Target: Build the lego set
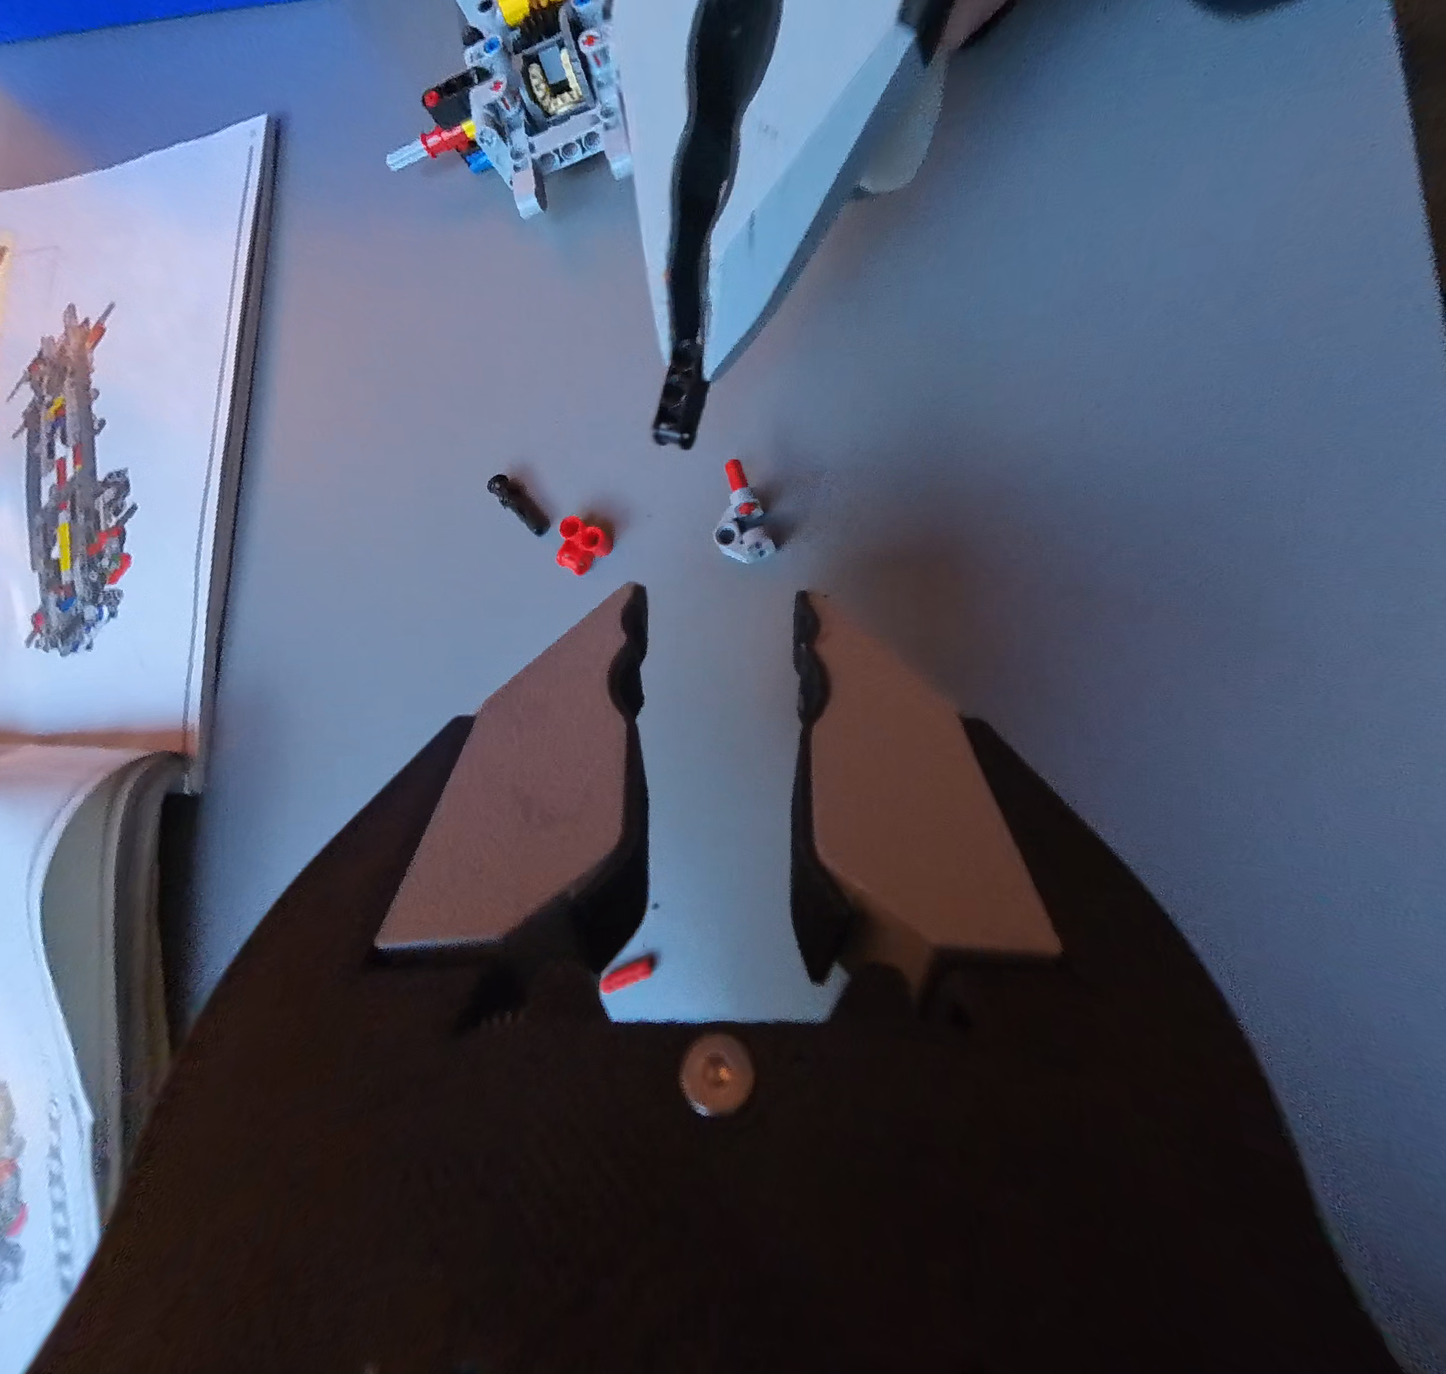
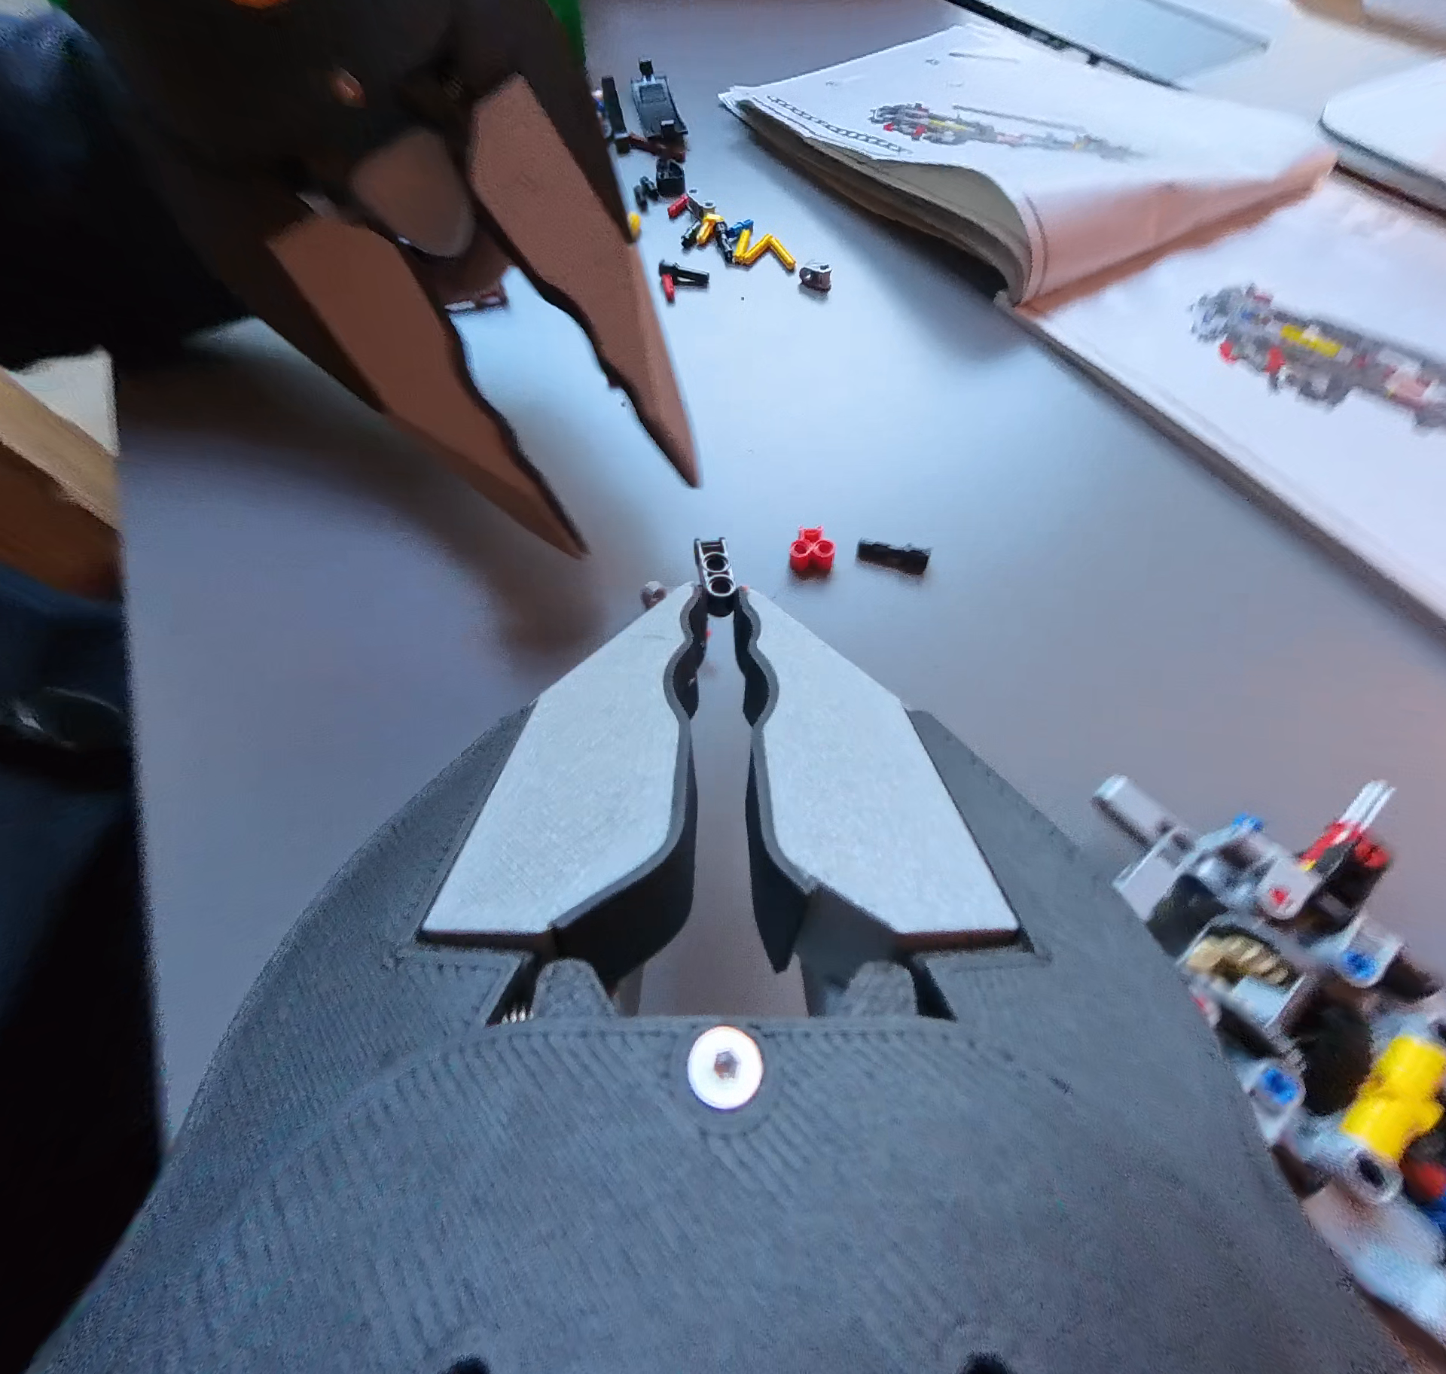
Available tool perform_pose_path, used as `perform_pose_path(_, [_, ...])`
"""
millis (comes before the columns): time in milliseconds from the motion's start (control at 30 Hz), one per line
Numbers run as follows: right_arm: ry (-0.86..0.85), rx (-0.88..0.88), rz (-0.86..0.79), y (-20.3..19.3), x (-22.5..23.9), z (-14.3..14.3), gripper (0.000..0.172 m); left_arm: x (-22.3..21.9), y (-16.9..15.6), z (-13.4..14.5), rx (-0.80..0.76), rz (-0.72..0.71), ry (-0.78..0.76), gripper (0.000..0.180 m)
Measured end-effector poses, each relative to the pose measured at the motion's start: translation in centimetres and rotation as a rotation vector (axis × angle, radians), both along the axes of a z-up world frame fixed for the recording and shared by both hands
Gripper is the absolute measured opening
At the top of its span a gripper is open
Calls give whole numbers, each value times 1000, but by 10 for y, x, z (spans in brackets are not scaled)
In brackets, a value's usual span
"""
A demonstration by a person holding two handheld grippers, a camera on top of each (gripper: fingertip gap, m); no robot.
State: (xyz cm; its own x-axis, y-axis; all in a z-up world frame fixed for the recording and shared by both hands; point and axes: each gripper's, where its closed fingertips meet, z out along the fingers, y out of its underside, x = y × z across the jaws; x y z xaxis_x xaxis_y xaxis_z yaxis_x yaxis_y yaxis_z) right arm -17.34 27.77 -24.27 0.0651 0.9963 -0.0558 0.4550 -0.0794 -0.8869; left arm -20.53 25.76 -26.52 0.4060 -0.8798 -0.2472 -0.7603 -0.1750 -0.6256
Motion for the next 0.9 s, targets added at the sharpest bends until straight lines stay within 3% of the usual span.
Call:
perform_pose_path(233, [-67,-151,-78,-7,19,-12,3,16,5,0,-73,-193,34,34])
perform_pose_path(367, [-49,-220,-88,-11,23,-13,3,16,4,-9,-104,-233,90,36])
perform_pose_path(533, [-70,-211,-79,-13,21,-16,3,16,6,-19,-93,-185,100,23])
perform_pose_path(667, [-85,-198,-74,-13,21,-18,3,10,1,-21,-111,-24,108,10])
perform_pose_path(800, [-98,-177,-75,-10,23,-20,3,20,-30,-17,-221,-11,17,23])
perform_pose_path(900, [-107,-170,-67,-9,23,-21,3,10,-24,-13,-179,-6,33,26])
